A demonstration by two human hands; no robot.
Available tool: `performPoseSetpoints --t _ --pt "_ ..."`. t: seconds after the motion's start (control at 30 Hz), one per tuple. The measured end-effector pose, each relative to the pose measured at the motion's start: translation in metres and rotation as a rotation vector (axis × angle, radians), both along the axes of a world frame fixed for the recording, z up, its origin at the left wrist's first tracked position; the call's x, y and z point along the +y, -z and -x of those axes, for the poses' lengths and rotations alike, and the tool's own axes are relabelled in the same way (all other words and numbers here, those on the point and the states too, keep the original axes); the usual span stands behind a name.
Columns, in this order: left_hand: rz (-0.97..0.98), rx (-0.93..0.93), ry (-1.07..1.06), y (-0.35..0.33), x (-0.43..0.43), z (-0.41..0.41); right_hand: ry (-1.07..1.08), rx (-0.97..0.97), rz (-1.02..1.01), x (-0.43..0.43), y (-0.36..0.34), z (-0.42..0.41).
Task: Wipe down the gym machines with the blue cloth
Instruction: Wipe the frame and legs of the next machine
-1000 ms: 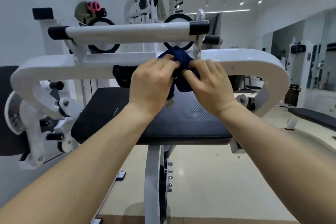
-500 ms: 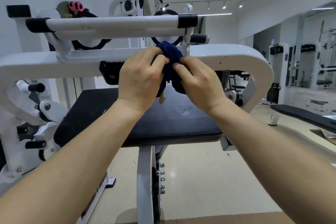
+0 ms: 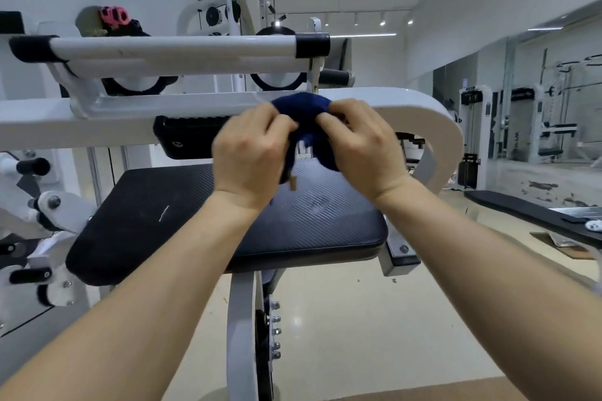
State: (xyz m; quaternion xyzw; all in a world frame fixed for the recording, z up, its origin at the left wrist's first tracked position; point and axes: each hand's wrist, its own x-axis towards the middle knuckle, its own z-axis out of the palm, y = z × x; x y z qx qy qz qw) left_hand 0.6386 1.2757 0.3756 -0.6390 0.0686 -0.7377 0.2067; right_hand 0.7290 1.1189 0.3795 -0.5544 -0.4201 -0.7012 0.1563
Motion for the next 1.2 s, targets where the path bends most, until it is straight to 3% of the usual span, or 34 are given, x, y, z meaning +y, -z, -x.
performPoseSetpoints --t 0.13,0.43,0.7,0.9,1.03,1.2 --pt "-0.008 -0.052 -0.064 -0.005 0.009 0.012 -0.016 -0.031 0.022 0.02 -0.002 0.006" --pt "-0.076 0.039 -0.015 -0.006 -0.052 -0.037 0.131 0.011 0.037 -0.066 -0.003 -0.034" --pt "-0.031 -0.017 0.056 0.016 -0.012 -0.029 -0.015 0.092 0.021 -0.028 -0.005 -0.005" --pt "0.131 0.141 0.387 0.038 -0.019 -0.047 0.085 0.096 -0.056 -0.027 -0.001 -0.015" --pt "0.291 0.073 0.616 0.032 -0.025 -0.053 0.072 0.111 -0.115 -0.024 0.002 -0.014" --pt "0.425 0.042 0.679 0.027 -0.043 -0.06 0.01 0.114 -0.109 -0.034 0.001 -0.015"
